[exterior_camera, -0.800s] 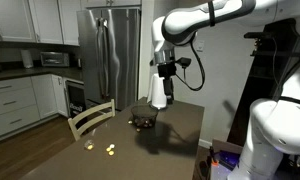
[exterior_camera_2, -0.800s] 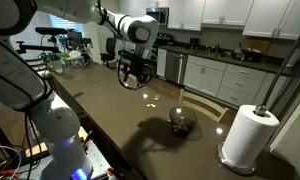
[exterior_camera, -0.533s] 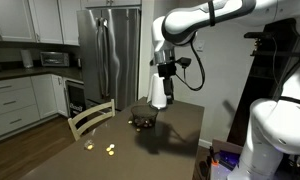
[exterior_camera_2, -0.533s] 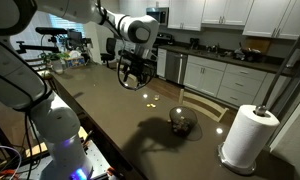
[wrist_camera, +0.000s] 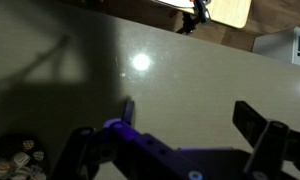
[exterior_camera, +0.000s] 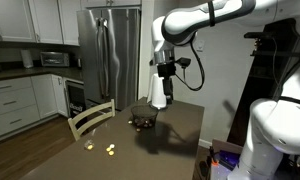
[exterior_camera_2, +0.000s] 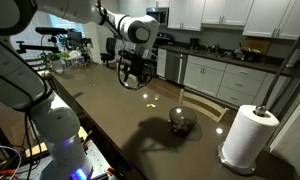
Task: Move trash bin to the left
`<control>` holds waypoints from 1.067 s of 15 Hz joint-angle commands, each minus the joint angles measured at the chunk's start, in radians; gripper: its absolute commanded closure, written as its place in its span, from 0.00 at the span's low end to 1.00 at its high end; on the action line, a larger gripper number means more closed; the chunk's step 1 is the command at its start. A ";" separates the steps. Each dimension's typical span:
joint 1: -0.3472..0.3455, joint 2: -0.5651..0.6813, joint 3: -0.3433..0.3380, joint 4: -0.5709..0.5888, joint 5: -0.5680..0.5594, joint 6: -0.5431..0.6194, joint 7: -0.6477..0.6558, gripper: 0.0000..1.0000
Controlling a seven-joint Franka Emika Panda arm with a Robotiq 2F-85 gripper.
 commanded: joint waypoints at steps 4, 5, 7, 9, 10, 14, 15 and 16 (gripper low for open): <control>-0.012 0.085 0.040 0.040 -0.019 0.142 0.007 0.00; -0.013 0.098 0.045 0.042 -0.028 0.172 0.009 0.00; -0.017 0.131 0.048 0.047 -0.048 0.223 0.000 0.00; -0.026 0.174 0.045 0.055 -0.079 0.281 -0.004 0.00; -0.032 0.198 0.042 0.060 -0.100 0.311 -0.004 0.00; -0.071 0.295 0.022 0.095 -0.180 0.396 -0.017 0.00; -0.082 0.319 0.015 0.112 -0.194 0.404 -0.032 0.00; -0.092 0.340 0.009 0.130 -0.205 0.407 -0.048 0.00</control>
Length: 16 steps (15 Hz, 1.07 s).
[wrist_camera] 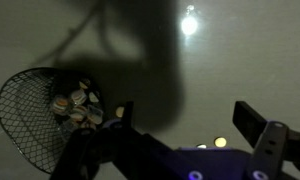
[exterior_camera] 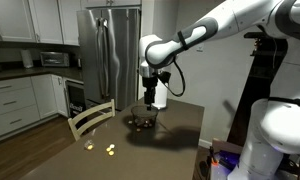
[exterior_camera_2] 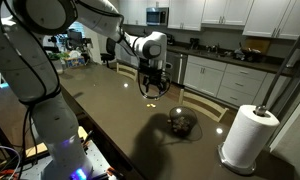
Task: Move trash bin to the left
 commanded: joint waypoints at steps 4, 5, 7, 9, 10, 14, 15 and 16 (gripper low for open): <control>-0.068 0.161 -0.029 0.163 -0.049 -0.002 -0.128 0.00; -0.075 0.183 -0.029 0.187 -0.042 -0.007 -0.152 0.00; -0.087 0.226 -0.026 0.230 -0.029 -0.011 -0.198 0.00; -0.097 0.268 -0.018 0.261 -0.004 -0.006 -0.256 0.00; -0.101 0.285 -0.013 0.274 0.006 -0.015 -0.283 0.00; -0.094 0.279 -0.007 0.252 -0.026 0.000 -0.243 0.00; -0.094 0.283 -0.006 0.255 -0.026 -0.001 -0.244 0.00; -0.094 0.284 -0.005 0.256 -0.026 -0.001 -0.244 0.00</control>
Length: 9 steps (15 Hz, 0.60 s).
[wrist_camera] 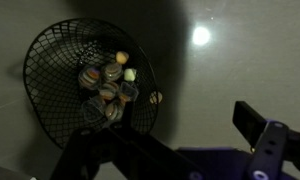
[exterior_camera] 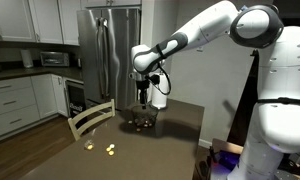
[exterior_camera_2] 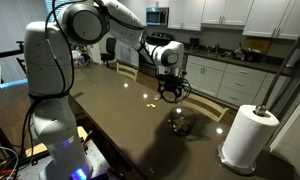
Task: Move trash bin to the left
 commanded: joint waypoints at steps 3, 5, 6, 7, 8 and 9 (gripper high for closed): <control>-0.035 0.059 0.015 0.025 0.009 0.041 -0.025 0.00; -0.049 0.088 0.014 0.021 0.013 0.081 -0.038 0.00; -0.057 0.103 0.013 0.020 0.011 0.100 -0.035 0.00; -0.067 0.119 0.015 0.019 0.016 0.118 -0.043 0.00; -0.078 0.134 0.018 0.018 0.022 0.131 -0.049 0.00; -0.088 0.151 0.023 0.023 0.027 0.138 -0.057 0.00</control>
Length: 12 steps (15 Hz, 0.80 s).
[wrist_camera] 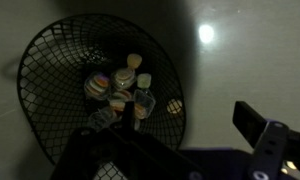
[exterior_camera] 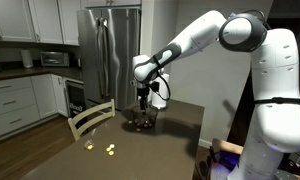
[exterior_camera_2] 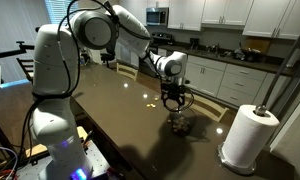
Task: Move trash bin to the left
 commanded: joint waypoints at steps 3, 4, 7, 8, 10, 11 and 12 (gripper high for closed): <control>-0.062 0.085 0.035 0.037 0.044 0.006 -0.058 0.00; -0.068 0.092 0.040 0.037 0.051 0.006 -0.059 0.00; -0.073 0.109 0.053 0.037 0.066 0.016 -0.059 0.00; -0.075 0.117 0.058 0.043 0.069 0.015 -0.059 0.00; -0.074 0.133 0.065 0.052 0.069 0.016 -0.057 0.28; -0.072 0.139 0.066 0.056 0.066 0.017 -0.050 0.33; -0.071 0.146 0.068 0.061 0.063 0.014 -0.049 0.42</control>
